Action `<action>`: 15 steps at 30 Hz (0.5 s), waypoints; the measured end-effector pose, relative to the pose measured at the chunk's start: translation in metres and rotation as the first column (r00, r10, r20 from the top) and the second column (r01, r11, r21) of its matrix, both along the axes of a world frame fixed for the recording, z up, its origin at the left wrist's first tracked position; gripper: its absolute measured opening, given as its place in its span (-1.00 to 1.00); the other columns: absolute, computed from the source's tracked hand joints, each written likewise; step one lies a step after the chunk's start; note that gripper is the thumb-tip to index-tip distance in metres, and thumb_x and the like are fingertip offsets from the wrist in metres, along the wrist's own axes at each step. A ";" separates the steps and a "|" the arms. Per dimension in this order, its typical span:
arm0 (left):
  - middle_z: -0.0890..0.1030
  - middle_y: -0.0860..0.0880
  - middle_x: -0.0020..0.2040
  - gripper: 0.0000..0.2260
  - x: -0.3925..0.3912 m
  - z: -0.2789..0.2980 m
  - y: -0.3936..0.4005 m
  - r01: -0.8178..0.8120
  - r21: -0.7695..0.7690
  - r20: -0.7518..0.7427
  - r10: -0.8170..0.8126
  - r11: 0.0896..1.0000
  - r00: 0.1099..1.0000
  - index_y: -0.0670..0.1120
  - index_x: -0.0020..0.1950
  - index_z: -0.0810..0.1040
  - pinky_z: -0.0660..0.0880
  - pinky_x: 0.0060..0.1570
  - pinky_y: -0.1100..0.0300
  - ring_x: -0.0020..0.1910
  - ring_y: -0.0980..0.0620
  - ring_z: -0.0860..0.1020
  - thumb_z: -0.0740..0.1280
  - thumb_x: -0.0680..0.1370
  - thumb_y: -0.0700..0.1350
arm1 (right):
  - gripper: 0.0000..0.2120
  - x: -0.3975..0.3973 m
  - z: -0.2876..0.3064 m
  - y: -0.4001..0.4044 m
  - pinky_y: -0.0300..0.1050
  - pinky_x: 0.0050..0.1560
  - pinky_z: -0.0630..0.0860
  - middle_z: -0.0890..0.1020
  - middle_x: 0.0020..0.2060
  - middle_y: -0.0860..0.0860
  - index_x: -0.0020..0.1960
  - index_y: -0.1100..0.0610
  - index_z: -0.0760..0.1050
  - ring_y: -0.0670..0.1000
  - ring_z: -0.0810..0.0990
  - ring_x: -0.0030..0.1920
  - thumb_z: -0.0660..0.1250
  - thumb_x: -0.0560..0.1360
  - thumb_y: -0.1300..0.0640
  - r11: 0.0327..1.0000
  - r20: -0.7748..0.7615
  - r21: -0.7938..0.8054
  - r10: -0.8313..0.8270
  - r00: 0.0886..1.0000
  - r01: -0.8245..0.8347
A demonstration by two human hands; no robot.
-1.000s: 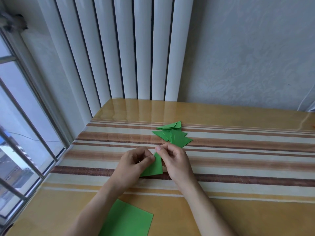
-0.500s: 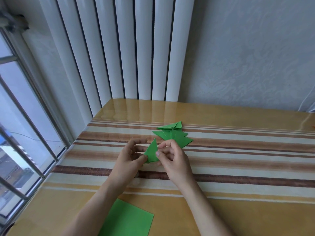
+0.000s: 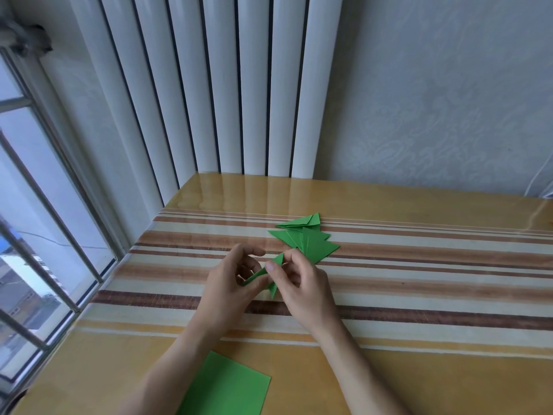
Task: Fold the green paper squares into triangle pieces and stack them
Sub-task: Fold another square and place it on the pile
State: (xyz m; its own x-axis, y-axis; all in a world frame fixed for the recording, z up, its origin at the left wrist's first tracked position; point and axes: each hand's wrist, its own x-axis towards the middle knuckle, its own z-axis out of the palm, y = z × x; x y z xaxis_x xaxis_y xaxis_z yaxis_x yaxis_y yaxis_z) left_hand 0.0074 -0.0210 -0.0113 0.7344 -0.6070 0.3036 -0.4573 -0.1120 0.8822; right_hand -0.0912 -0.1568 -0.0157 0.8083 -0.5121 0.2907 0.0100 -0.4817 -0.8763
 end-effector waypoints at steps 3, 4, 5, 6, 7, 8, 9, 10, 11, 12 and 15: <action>0.62 0.07 -0.21 -0.80 0.001 -0.001 0.001 -0.018 0.007 0.011 0.018 1.000 1.000 0.10 0.10 0.59 0.49 -0.24 0.26 -0.25 0.12 0.57 0.51 0.55 -0.11 | -0.73 0.001 -0.004 -0.004 -0.23 -0.39 0.26 0.47 -0.46 -0.15 -0.19 0.04 0.45 -0.13 0.42 -0.42 0.33 0.67 0.01 0.997 -0.004 -0.060 -0.041 0.999 0.041; 0.62 0.07 -0.20 -0.83 0.002 -0.002 0.001 -0.029 0.009 0.013 0.029 1.000 1.000 0.10 0.10 0.60 0.52 -0.23 0.21 -0.23 0.12 0.58 0.49 0.57 -0.10 | -0.69 0.002 -0.006 -0.006 -0.21 -0.38 0.21 0.40 -0.47 -0.12 -0.22 0.05 0.41 -0.12 0.35 -0.43 0.32 0.68 0.05 0.996 -0.011 -0.067 -0.055 0.998 0.054; 0.63 0.05 -0.19 -0.85 0.002 -0.002 0.002 -0.042 0.010 0.011 0.042 0.999 0.999 0.11 0.09 0.60 0.55 -0.21 0.15 -0.21 0.10 0.60 0.47 0.59 -0.10 | -0.67 0.003 -0.008 -0.008 -0.19 -0.37 0.17 0.34 -0.48 -0.10 -0.25 0.08 0.37 -0.11 0.30 -0.42 0.31 0.68 0.09 0.997 -0.018 -0.061 -0.058 0.998 0.057; 0.64 0.04 -0.17 -0.86 0.003 -0.002 0.002 -0.064 0.017 0.018 0.064 0.998 0.998 0.11 0.08 0.60 0.57 -0.19 0.11 -0.18 0.09 0.61 0.47 0.59 -0.10 | -0.65 0.004 -0.008 -0.009 -0.16 -0.35 0.15 0.30 -0.47 -0.09 -0.26 0.12 0.34 -0.11 0.26 -0.41 0.30 0.68 0.12 0.997 -0.024 -0.051 -0.051 0.998 0.049; 0.65 0.05 -0.16 -0.85 0.004 -0.002 0.002 -0.091 0.026 0.043 0.090 0.996 0.995 0.12 0.06 0.60 0.56 -0.17 0.14 -0.14 0.09 0.62 0.47 0.58 -0.11 | -0.64 0.005 -0.009 -0.009 -0.13 -0.34 0.15 0.28 -0.46 -0.07 -0.26 0.17 0.32 -0.11 0.24 -0.40 0.29 0.68 0.14 0.999 -0.032 -0.037 -0.037 0.999 0.035; 0.66 0.08 -0.13 -0.84 0.004 -0.003 0.003 -0.120 0.041 0.082 0.116 0.992 0.990 0.12 0.02 0.61 0.53 -0.16 0.21 -0.10 0.11 0.61 0.49 0.56 -0.14 | -0.64 0.004 -0.008 -0.009 -0.11 -0.33 0.14 0.27 -0.44 -0.05 -0.25 0.20 0.30 -0.10 0.24 -0.39 0.28 0.68 0.15 1.000 -0.037 -0.023 -0.018 0.999 0.017; 0.65 0.12 -0.10 -0.81 0.005 -0.002 0.003 -0.140 0.055 0.120 0.133 0.989 0.984 0.13 -0.01 0.62 0.48 -0.14 0.30 -0.05 0.13 0.60 0.51 0.54 -0.16 | -0.65 0.004 -0.007 -0.008 -0.10 -0.32 0.14 0.26 -0.43 -0.05 -0.25 0.21 0.29 -0.09 0.24 -0.37 0.27 0.69 0.16 1.000 -0.038 -0.014 -0.001 0.999 0.000; 0.64 0.15 -0.06 -0.79 0.005 -0.001 0.003 -0.154 0.070 0.148 0.142 0.986 0.979 0.15 -0.04 0.63 0.42 -0.12 0.38 -0.01 0.16 0.58 0.52 0.53 -0.17 | -0.65 0.004 -0.007 -0.008 -0.09 -0.31 0.14 0.26 -0.42 -0.04 -0.24 0.21 0.29 -0.08 0.24 -0.37 0.26 0.69 0.16 1.000 -0.039 -0.010 0.013 0.999 -0.014; 0.62 0.18 -0.03 -0.79 0.005 0.000 0.004 -0.159 0.083 0.163 0.144 0.984 0.976 0.17 -0.05 0.65 0.40 -0.09 0.41 0.02 0.19 0.56 0.53 0.52 -0.17 | -0.65 0.004 -0.006 -0.007 -0.09 -0.31 0.14 0.25 -0.42 -0.05 -0.24 0.22 0.29 -0.08 0.23 -0.37 0.25 0.69 0.16 1.000 -0.040 -0.008 0.020 0.999 -0.021; 0.60 0.22 -0.02 -0.80 0.005 0.000 0.004 -0.155 0.092 0.166 0.138 0.984 0.976 0.18 -0.07 0.67 0.42 -0.07 0.41 0.02 0.21 0.55 0.54 0.51 -0.14 | -0.65 0.003 -0.006 -0.007 -0.09 -0.31 0.14 0.25 -0.42 -0.05 -0.24 0.22 0.29 -0.08 0.23 -0.37 0.25 0.69 0.16 1.000 -0.041 -0.010 0.022 0.999 -0.023; 0.57 0.27 0.02 -0.86 0.002 0.002 0.004 -0.099 0.119 0.164 0.078 0.988 0.983 0.20 -0.04 0.68 0.54 -0.08 0.23 -0.01 0.24 0.58 0.58 0.46 0.05 | -0.66 0.003 -0.006 -0.006 -0.08 -0.31 0.14 0.26 -0.44 -0.07 -0.24 0.20 0.33 -0.09 0.24 -0.38 0.26 0.68 0.16 1.000 -0.048 -0.009 0.005 0.999 -0.006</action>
